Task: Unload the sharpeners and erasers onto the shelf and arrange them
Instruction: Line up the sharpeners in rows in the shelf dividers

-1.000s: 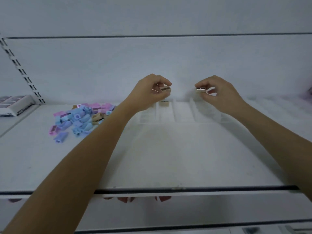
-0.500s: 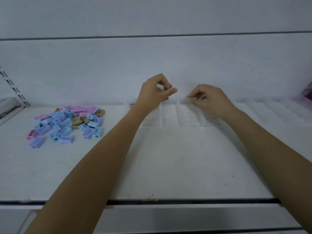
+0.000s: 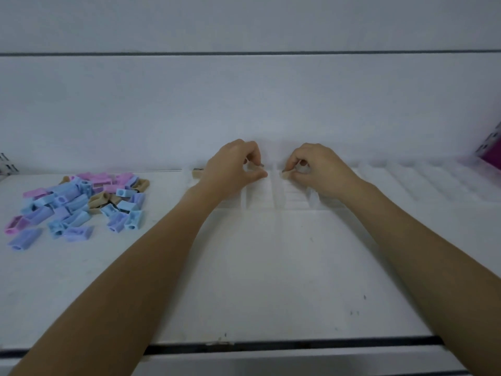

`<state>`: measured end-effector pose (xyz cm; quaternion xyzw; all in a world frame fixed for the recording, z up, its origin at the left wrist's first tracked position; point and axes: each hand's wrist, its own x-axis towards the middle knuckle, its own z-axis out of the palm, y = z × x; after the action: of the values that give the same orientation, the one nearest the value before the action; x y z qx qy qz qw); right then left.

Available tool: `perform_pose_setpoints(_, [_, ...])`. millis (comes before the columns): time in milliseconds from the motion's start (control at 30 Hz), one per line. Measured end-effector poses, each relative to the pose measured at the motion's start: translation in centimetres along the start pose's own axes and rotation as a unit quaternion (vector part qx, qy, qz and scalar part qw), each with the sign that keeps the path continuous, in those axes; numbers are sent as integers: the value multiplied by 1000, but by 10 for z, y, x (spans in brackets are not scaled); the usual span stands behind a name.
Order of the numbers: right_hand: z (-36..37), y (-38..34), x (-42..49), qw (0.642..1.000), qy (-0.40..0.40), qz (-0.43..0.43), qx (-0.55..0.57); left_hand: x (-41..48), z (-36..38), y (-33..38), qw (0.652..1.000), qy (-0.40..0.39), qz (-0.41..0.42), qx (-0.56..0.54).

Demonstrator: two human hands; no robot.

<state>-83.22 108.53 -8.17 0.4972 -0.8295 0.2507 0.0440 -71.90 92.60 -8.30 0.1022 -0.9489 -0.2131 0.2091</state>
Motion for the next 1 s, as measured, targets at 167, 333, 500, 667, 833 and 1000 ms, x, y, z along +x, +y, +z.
perform_pose_setpoints(167, [0,-1,0,1000,3,-3,-27,3,1,4,999,1,14,42])
perform_pose_setpoints(333, [3,0,0,998,6,-3,-58,6,2,9,997,-28,23,63])
perform_pose_setpoints(500, [2,-1,-4,996,12,-5,-86,5,2,11,992,-41,35,116])
perform_pose_setpoints(667, [2,1,-6,998,19,-12,-55,-2,-3,12,984,-54,40,165])
perform_pose_setpoints(833, [1,-1,-8,998,-1,-6,-66,-7,-5,12,983,-91,26,157])
perform_pose_setpoints(1000, [-1,-4,-10,997,-13,0,-75,-9,-6,13,981,-100,33,163])
